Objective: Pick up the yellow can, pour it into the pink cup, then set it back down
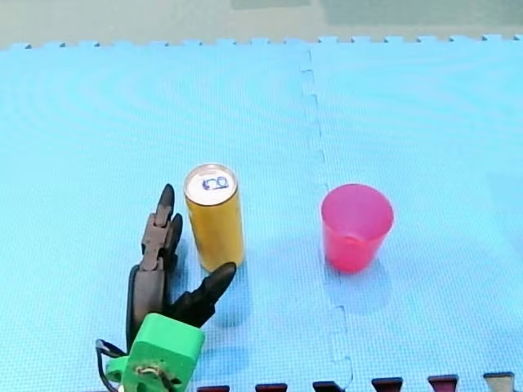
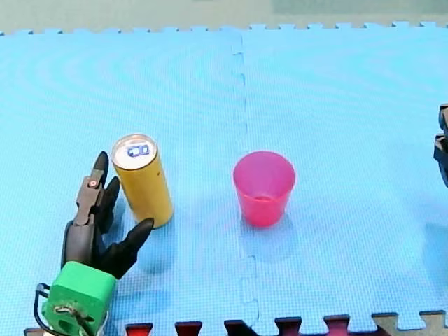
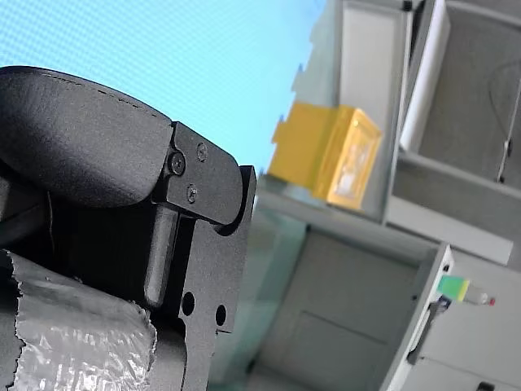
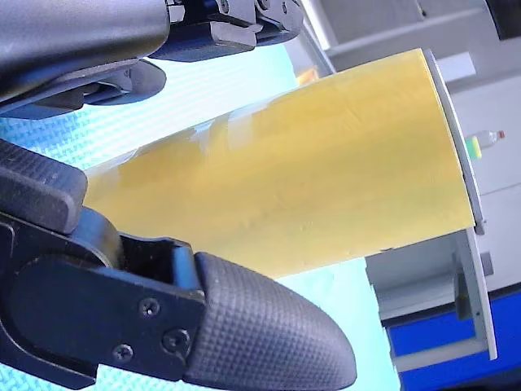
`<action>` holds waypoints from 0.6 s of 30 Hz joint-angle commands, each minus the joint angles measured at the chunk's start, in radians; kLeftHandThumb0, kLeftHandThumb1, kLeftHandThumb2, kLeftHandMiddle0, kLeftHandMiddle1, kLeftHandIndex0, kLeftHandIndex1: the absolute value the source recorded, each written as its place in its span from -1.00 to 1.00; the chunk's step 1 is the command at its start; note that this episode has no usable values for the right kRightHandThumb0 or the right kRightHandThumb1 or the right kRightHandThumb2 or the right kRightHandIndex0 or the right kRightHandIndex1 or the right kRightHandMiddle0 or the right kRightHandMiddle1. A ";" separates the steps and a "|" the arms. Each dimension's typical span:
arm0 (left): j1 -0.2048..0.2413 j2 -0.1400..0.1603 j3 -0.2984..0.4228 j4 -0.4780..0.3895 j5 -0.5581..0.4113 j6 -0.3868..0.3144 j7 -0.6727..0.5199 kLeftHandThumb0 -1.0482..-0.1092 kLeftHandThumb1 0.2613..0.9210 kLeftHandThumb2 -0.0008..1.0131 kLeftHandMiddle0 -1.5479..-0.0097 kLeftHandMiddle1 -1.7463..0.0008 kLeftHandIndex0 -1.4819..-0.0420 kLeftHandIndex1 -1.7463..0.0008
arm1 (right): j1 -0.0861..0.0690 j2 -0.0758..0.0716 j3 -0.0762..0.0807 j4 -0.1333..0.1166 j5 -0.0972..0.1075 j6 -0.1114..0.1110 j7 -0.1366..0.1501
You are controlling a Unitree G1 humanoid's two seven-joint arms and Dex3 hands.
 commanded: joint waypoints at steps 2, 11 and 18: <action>-0.005 -0.008 0.019 -0.003 -0.026 0.009 -0.017 -1.00 0.74 -0.96 0.60 0.98 0.84 0.98 | 0.002 -0.005 -0.005 0.001 0.008 0.008 0.002; -0.011 -0.023 0.045 -0.006 -0.059 0.027 -0.042 -1.00 0.73 -0.98 0.58 0.98 0.81 0.98 | 0.004 -0.009 -0.012 0.001 0.018 0.015 0.013; -0.015 -0.033 0.060 -0.008 -0.076 0.035 -0.049 -0.87 0.39 -1.00 0.58 0.99 0.80 0.99 | 0.003 -0.011 -0.017 0.002 0.023 0.020 0.021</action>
